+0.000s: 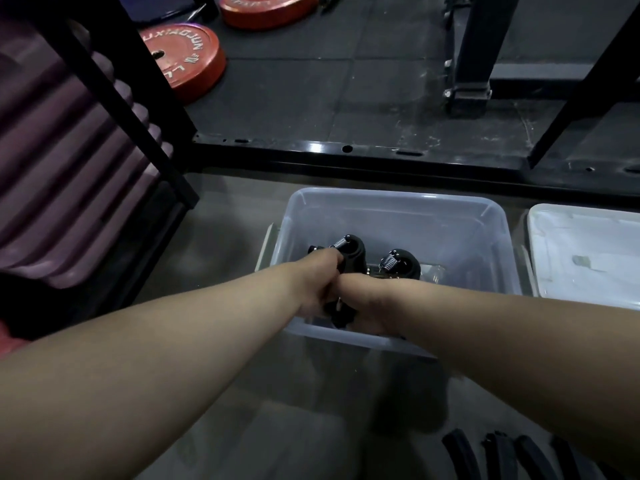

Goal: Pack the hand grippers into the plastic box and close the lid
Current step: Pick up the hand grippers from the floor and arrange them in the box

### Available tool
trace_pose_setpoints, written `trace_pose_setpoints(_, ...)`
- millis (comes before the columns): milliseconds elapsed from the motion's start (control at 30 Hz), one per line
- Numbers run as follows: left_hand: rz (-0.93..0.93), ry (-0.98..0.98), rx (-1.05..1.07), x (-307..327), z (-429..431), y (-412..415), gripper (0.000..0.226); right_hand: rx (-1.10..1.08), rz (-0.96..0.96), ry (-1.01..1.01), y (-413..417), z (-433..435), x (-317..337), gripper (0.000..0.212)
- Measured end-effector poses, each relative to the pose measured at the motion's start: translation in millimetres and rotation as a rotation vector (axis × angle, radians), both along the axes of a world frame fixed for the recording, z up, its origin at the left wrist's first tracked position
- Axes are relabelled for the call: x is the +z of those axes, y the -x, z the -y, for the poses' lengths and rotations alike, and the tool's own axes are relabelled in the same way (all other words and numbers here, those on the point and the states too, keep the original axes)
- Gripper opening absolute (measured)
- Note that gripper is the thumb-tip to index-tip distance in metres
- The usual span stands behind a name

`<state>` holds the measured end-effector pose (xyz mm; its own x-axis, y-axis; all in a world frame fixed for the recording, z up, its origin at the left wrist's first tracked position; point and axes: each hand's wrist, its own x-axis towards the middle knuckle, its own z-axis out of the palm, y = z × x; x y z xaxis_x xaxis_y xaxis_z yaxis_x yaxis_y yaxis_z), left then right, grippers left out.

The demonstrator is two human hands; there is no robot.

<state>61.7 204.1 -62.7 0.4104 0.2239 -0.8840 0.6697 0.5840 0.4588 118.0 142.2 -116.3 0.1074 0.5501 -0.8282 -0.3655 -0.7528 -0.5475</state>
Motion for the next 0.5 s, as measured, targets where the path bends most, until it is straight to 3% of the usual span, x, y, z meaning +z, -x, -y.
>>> trace_pose_setpoints(233, 0.008, 0.018, 0.034, -11, 5, -5, 0.044, -0.024, -0.109, 0.011, -9, 15, 37, 0.032)
trace_pose_setpoints(333, -0.029, -0.047, -0.064, -6, 5, -6, 0.038, 0.176, 0.114, -0.011, -20, 19, 48, 0.018)
trace_pose_setpoints(400, -0.061, -0.171, -0.261, 7, 4, -5, 0.034, 0.209, 0.291, -0.057, -38, 25, 62, 0.019)
trace_pose_setpoints(500, -0.18, -0.62, -0.635, 31, 5, -5, 0.028, 0.159, 0.573, -0.156, -78, 33, 80, 0.017)
